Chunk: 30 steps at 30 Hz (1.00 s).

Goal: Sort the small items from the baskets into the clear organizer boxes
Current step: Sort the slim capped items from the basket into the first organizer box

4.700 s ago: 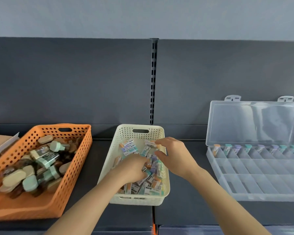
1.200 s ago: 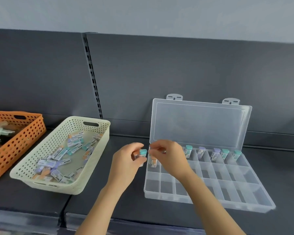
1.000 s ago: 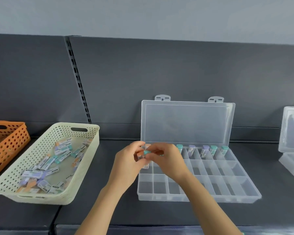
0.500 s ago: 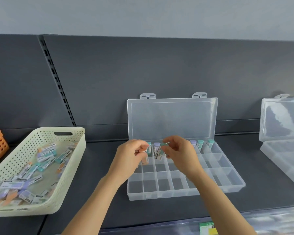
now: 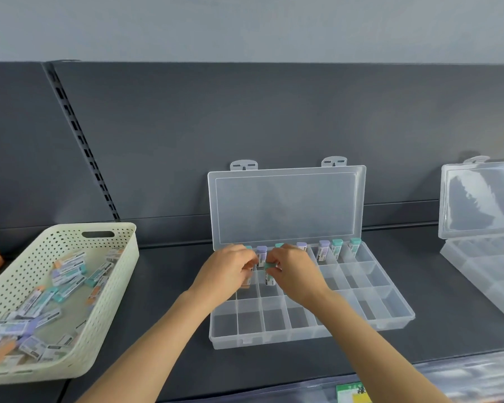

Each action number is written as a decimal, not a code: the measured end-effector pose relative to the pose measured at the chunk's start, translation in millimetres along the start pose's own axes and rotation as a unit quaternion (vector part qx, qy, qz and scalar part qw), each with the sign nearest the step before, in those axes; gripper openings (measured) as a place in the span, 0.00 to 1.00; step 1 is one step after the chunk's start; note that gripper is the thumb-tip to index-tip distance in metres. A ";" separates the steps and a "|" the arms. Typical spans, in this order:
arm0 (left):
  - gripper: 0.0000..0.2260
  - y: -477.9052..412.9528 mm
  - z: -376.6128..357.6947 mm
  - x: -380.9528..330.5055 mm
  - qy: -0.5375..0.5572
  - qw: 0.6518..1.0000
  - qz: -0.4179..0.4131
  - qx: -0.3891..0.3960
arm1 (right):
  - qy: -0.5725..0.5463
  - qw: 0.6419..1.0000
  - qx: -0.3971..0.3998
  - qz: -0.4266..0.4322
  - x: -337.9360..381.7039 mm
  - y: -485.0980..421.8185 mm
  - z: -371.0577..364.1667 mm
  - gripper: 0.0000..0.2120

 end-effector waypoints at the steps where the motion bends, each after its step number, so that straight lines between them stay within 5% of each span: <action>1: 0.06 -0.1 -1.1 0.3 -0.002 1.000 -0.002 -0.003 | 0.002 1.000 0.005 0.004 1.2 0.2 -1.2 0.07; 20: 0.07 4.7 -16.1 4.1 -0.035 0.999 -0.009 0.013 | 0.020 1.000 0.021 0.008 -1.4 3.6 -11.3 0.09; 30: 0.21 18.7 1.0 20.8 -0.010 0.999 0.052 -0.003 | -0.053 0.999 -0.009 0.009 7.3 7.1 5.0 0.14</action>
Point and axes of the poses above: each hand's wrist, its own y-axis away from the middle knuckle, its own z-axis out of the back of the hand, x = y × z, the point moved 9 cm from there along -y, towards the middle knuckle, and after that the axes turned 3 degrees about -y, right-handed, at the moved point
